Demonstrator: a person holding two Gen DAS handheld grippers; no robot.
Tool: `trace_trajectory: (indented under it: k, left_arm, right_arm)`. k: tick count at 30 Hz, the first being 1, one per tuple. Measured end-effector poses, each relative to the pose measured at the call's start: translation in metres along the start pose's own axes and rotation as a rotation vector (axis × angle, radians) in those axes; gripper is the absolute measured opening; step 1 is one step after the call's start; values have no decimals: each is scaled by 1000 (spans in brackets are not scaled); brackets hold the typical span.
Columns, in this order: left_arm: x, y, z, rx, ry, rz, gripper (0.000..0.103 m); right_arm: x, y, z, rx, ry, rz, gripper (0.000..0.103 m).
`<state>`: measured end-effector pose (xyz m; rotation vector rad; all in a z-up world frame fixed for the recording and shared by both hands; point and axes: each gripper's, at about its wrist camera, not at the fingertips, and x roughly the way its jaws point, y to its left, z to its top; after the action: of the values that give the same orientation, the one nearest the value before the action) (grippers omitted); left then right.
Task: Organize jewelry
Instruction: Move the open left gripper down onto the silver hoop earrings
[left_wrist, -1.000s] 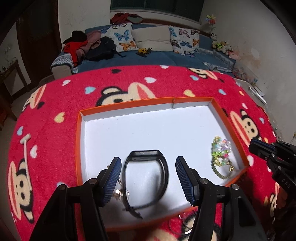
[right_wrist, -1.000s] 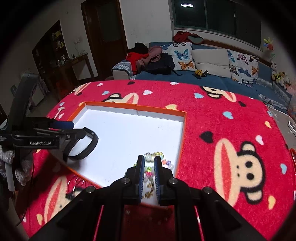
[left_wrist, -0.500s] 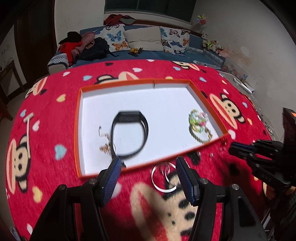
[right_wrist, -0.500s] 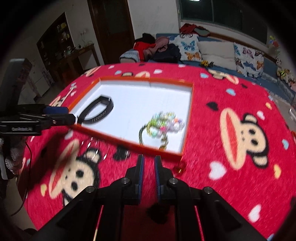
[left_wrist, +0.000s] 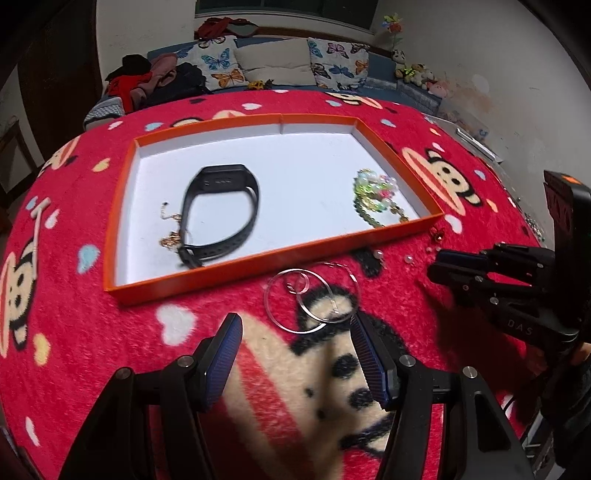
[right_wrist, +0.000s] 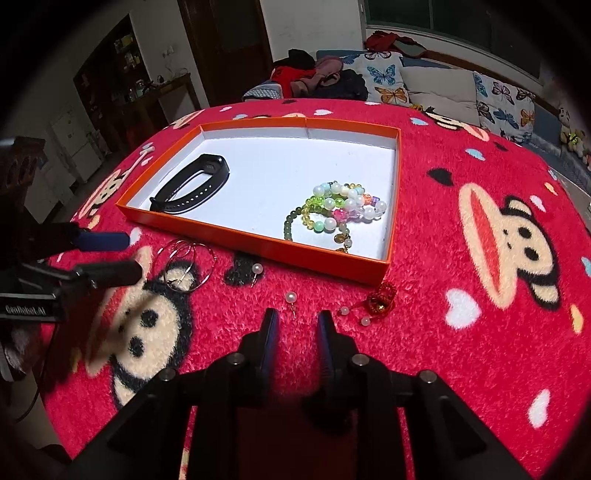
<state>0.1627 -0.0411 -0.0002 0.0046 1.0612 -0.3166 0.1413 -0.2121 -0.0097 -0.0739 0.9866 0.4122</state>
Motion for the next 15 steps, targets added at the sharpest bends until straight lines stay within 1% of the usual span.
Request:
trace_trajectory:
  k: [5, 10, 15]
  left_arm:
    - [5, -12, 3, 40, -4, 1, 65]
    - [11, -19, 8, 47, -16, -6, 65]
    - [19, -27, 9, 74, -21, 13, 65]
  right_arm:
    - [2, -4, -1, 8, -1, 2, 29]
    - [3, -6, -2, 19, -5, 20, 31]
    - [4, -7, -1, 16, -12, 33, 35]
